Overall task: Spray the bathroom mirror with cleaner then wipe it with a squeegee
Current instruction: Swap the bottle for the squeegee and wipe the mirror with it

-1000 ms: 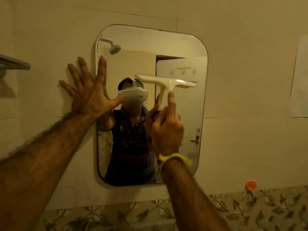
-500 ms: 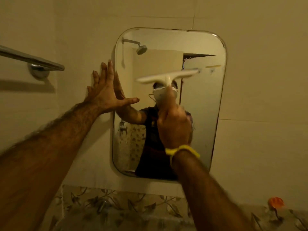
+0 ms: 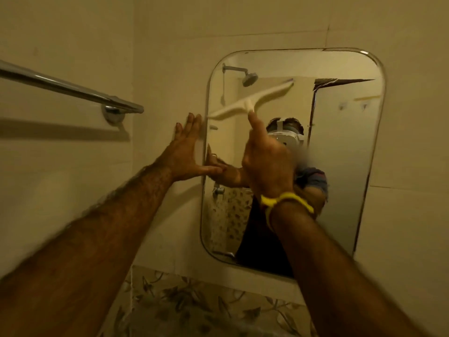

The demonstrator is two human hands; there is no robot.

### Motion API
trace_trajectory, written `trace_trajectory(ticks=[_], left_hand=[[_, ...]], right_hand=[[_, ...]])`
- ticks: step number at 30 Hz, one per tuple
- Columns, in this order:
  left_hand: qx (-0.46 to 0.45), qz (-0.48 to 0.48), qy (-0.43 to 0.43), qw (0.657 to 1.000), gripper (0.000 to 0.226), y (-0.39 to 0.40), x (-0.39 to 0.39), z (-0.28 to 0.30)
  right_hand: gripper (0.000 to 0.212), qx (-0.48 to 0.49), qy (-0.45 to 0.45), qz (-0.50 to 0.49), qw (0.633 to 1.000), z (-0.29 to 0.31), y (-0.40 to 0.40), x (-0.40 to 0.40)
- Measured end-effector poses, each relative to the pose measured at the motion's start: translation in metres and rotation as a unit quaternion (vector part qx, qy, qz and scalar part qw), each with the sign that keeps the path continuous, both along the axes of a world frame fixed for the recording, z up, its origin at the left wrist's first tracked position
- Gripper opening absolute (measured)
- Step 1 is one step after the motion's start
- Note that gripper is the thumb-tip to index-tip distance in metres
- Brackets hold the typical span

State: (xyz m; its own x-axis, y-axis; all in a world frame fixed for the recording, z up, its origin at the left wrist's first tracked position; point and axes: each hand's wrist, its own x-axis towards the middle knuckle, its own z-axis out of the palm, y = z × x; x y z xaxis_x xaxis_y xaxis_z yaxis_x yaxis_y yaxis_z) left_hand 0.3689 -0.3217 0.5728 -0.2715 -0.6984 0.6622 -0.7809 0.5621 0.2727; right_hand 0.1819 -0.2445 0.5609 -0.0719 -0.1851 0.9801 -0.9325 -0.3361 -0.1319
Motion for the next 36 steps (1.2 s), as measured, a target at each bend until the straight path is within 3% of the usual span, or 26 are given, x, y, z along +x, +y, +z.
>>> trace_trajectory(ticks=[3,5,7,9,11,15,21,27,33,36], left_hand=[[-0.018,0.004,-0.010,1.000,0.146,-0.002,0.003,-0.004],[-0.023,0.003,-0.016,1.000,0.148,-0.005,0.006,-0.007],[-0.021,0.000,-0.017,1.000,0.151,-0.008,0.010,-0.008],[-0.019,-0.011,-0.003,1.000,0.155,-0.011,0.012,-0.009],[-0.022,-0.019,0.017,0.999,0.158,-0.013,0.013,-0.012],[-0.045,-0.015,0.029,0.998,0.157,-0.017,0.012,-0.016],[-0.045,0.009,0.009,0.999,0.158,-0.016,0.013,-0.023],[-0.067,0.039,0.051,0.996,0.152,-0.015,-0.016,-0.039],[-0.078,0.092,0.018,0.993,0.149,-0.021,-0.025,-0.046],[-0.087,0.098,0.017,0.991,0.146,-0.025,-0.027,-0.047]], right_hand=[[0.051,0.010,-0.022,0.025,0.999,0.021,-0.006,0.027],[0.050,0.011,-0.006,0.030,0.999,-0.003,-0.004,0.029],[0.063,0.022,0.021,0.026,0.999,-0.037,0.000,0.022],[0.056,0.014,0.029,0.015,0.999,-0.053,-0.001,0.012],[0.047,-0.018,0.019,-0.001,1.000,-0.037,-0.008,0.013],[0.049,-0.058,-0.006,-0.018,0.998,0.001,-0.016,0.029],[0.044,-0.008,0.009,-0.044,0.999,-0.086,-0.001,-0.001],[0.048,-0.055,-0.040,-0.047,0.997,-0.011,-0.006,0.002],[0.044,-0.029,-0.008,-0.065,0.997,-0.093,0.000,-0.016],[0.043,-0.059,-0.023,-0.080,0.995,-0.070,-0.004,-0.023]])
